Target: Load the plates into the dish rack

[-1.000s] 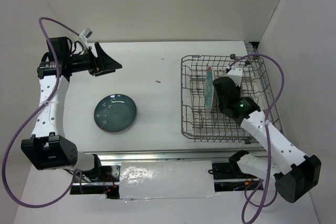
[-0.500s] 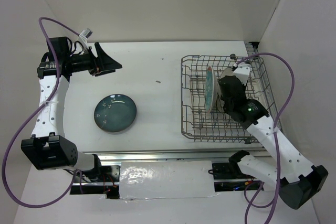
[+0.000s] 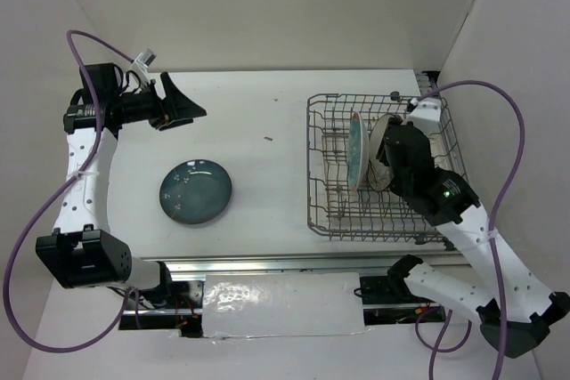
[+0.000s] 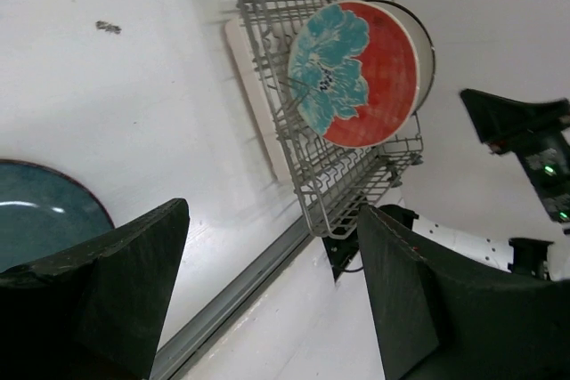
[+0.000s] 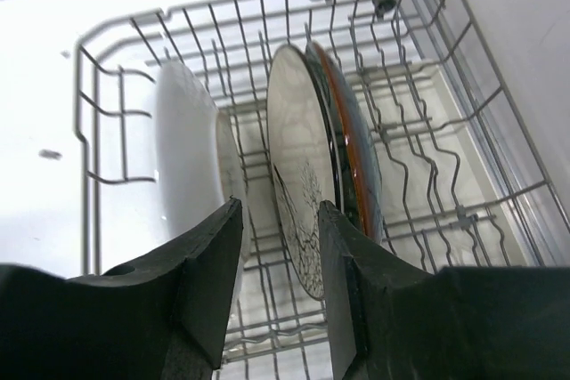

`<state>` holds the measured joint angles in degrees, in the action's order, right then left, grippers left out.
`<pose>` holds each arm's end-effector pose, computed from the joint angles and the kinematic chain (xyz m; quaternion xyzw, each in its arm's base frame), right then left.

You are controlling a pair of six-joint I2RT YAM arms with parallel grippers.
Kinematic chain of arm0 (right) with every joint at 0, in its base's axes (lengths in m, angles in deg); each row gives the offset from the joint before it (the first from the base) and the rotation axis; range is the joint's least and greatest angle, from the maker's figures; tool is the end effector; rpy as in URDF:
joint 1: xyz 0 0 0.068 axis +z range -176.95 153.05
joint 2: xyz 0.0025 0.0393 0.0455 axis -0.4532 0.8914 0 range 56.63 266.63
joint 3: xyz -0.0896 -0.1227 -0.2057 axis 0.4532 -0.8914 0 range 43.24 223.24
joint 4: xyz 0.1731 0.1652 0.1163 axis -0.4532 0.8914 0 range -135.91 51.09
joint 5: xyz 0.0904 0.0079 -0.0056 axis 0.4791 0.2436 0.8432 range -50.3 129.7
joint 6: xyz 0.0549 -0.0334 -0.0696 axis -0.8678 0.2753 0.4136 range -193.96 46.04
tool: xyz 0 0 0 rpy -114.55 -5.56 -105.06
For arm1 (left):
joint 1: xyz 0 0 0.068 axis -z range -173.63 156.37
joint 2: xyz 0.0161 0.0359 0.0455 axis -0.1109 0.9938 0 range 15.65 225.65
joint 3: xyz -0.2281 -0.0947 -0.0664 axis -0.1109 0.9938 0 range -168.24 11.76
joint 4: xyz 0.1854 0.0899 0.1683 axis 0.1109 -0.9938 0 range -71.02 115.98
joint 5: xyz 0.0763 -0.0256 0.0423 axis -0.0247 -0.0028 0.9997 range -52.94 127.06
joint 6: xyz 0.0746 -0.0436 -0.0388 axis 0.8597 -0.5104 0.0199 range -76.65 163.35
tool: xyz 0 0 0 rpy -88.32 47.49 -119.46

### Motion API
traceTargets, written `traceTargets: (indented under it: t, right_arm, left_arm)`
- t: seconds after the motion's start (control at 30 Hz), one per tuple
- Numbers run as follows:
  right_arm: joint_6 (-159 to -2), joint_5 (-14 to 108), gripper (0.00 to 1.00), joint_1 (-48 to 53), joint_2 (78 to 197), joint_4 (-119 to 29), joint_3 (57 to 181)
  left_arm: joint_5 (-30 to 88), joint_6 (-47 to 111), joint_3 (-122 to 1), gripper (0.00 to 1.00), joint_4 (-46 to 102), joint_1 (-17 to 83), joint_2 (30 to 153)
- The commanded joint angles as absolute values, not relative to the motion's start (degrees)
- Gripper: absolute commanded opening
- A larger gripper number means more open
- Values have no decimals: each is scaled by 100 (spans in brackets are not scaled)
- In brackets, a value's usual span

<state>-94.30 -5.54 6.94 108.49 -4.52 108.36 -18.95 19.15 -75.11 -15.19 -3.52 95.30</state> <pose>0.2130 0.0699 0.3597 0.1030 0.8095 -0.0774 0.5728 0.3247 -0.0155 0.3786 -0.0176 0.8098 -0.4629 0.3599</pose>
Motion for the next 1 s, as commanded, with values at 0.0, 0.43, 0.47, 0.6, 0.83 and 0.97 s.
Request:
traceTargets:
  t: [0.0,0.43,0.47,0.6,0.83,0.97]
  right_arm:
    - [-9479,-759,47,794,10629,-232,11214]
    - [-9391,-338,54,987,10638,-354,11495]
    - [-9365,-276,55,1005,10638,-442,11495]
    - [-9330,50,56,1057,10699,-609,11434]
    - [-9250,155,57,1093,10848,-820,11311]
    - [-9259,322,57,1102,10796,-820,11293]
  left_arm:
    - [-1333,1910,-7429,88,-1647,-374,9536]
    - [2183,505,-5725,88,-1754,-698,9589]
    - [2272,329,-5550,88,-1666,-838,9519]
    - [2273,3,-4759,91,-1682,-1129,9475]
    - [2502,-463,-3589,97,-1050,-1235,8667]
    - [2554,-885,-3167,97,-936,-1297,8588]
